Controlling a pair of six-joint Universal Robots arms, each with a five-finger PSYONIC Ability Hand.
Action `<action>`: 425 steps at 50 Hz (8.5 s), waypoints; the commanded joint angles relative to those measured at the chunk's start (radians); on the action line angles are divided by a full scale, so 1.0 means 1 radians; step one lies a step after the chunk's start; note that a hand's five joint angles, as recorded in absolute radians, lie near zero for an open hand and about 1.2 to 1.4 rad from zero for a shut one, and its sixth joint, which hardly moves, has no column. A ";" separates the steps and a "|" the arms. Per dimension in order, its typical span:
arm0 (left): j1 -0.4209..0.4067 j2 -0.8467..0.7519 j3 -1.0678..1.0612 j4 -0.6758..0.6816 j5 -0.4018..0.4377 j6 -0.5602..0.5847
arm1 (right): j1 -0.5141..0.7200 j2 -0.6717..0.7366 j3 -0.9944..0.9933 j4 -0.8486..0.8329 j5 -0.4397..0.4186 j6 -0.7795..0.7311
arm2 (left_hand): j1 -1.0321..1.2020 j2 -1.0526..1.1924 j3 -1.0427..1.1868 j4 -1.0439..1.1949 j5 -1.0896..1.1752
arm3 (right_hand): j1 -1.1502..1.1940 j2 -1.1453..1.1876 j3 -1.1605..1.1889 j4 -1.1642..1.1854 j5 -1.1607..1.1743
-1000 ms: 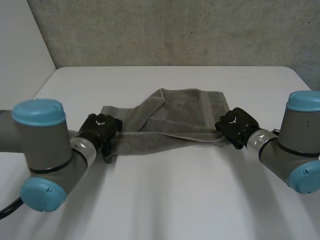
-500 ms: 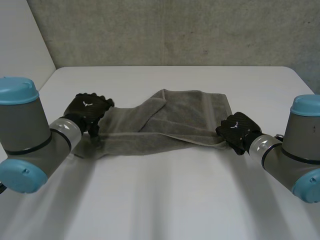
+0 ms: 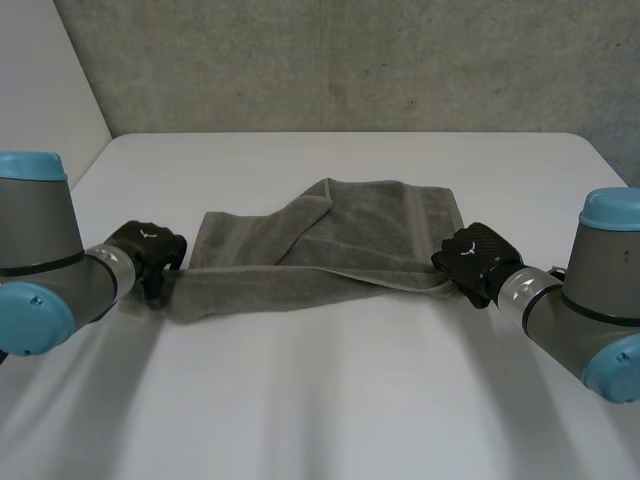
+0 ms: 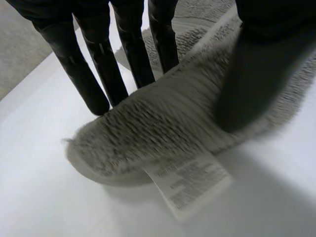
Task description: Fold the towel.
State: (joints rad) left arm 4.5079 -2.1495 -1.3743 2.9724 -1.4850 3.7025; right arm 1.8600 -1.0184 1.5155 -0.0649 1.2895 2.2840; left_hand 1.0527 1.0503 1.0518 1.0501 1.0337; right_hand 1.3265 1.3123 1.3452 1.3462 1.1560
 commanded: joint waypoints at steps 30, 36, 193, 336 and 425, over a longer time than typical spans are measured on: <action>-0.004 0.480 0.090 0.211 0.008 -0.259 | -0.122 -0.468 -0.348 0.311 -0.016 0.169 | 0.344 0.346 0.344 0.346 0.188 | 0.070 0.084 0.051 0.050 0.066; -0.022 0.447 0.072 0.201 0.011 -0.257 | -0.163 -0.379 -0.454 0.541 -0.085 0.120 | 0.344 0.346 0.344 0.346 0.188 | 0.070 0.084 0.051 0.050 0.066; 0.039 0.201 -0.177 0.467 0.083 -0.151 | -0.053 0.106 -0.140 0.140 -0.078 0.842 | 0.344 0.346 0.344 0.346 0.188 | -0.857 -0.843 -0.876 -0.877 -0.861; -0.026 0.008 -0.091 0.517 0.137 -0.004 | -0.007 -0.083 -0.063 0.023 0.071 0.095 | 0.344 0.346 0.344 0.346 0.188 | 0.070 0.084 0.051 0.050 0.066; 0.030 0.218 -0.522 0.448 0.236 0.140 | -0.007 -0.057 0.046 0.004 0.073 0.091 | -0.152 -0.150 -0.151 -0.150 -0.308 | 0.070 0.084 0.051 0.050 0.066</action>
State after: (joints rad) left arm 4.5327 -1.9318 -1.8639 3.4241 -1.2982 3.8389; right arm 1.8531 -1.0753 1.5601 -0.0611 1.3622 2.3745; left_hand 1.0142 1.0115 1.0111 1.0128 1.0137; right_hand 1.3409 1.3314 1.3416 1.3421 1.1786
